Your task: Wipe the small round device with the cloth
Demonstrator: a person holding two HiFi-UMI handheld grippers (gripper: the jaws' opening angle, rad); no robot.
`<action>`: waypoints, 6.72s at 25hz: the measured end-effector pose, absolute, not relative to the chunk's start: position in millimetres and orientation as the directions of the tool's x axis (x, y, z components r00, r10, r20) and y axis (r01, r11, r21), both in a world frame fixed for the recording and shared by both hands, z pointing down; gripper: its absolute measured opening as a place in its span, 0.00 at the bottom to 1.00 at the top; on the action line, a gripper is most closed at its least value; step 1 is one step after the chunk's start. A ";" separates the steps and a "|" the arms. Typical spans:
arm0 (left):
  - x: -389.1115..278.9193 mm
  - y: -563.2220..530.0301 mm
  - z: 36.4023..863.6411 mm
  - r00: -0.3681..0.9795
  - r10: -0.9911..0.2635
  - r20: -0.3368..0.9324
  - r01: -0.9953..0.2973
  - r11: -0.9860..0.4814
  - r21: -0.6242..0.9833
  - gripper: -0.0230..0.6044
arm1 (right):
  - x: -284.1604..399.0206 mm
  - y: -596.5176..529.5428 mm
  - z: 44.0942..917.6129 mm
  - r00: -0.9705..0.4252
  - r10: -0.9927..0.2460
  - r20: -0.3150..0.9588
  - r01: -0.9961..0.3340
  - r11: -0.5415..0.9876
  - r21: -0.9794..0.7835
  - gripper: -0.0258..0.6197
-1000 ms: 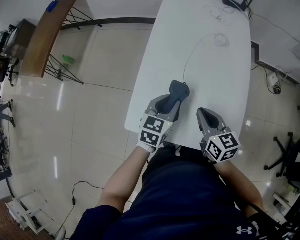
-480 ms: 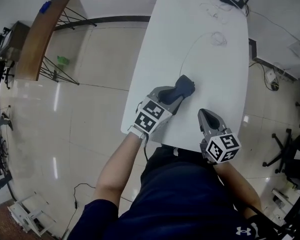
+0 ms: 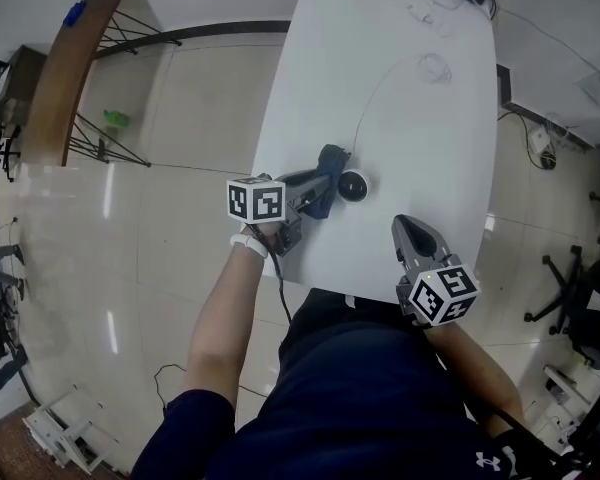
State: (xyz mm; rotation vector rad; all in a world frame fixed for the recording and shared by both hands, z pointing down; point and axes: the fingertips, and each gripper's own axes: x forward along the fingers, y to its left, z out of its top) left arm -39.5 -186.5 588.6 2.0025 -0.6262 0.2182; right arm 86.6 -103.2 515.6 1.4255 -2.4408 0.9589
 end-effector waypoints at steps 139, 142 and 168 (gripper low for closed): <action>-31.7 -109.0 635.8 0.557 -0.693 0.458 -0.392 0.267 0.880 0.22 | 75.8 -77.9 535.0 -0.575 -0.671 0.468 -0.803 0.356 -0.478 0.06; -30.0 -109.7 640.2 0.560 -0.692 0.456 -0.383 0.271 0.883 0.22 | 78.4 -77.1 535.5 -0.571 -0.674 0.468 -0.805 0.349 -0.479 0.06; 11.8 -61.5 453.4 0.867 -0.488 -0.100 -0.079 -0.331 0.940 0.22 | 26.3 -59.0 460.1 -0.859 -0.506 -0.083 -0.029 0.209 -0.977 0.51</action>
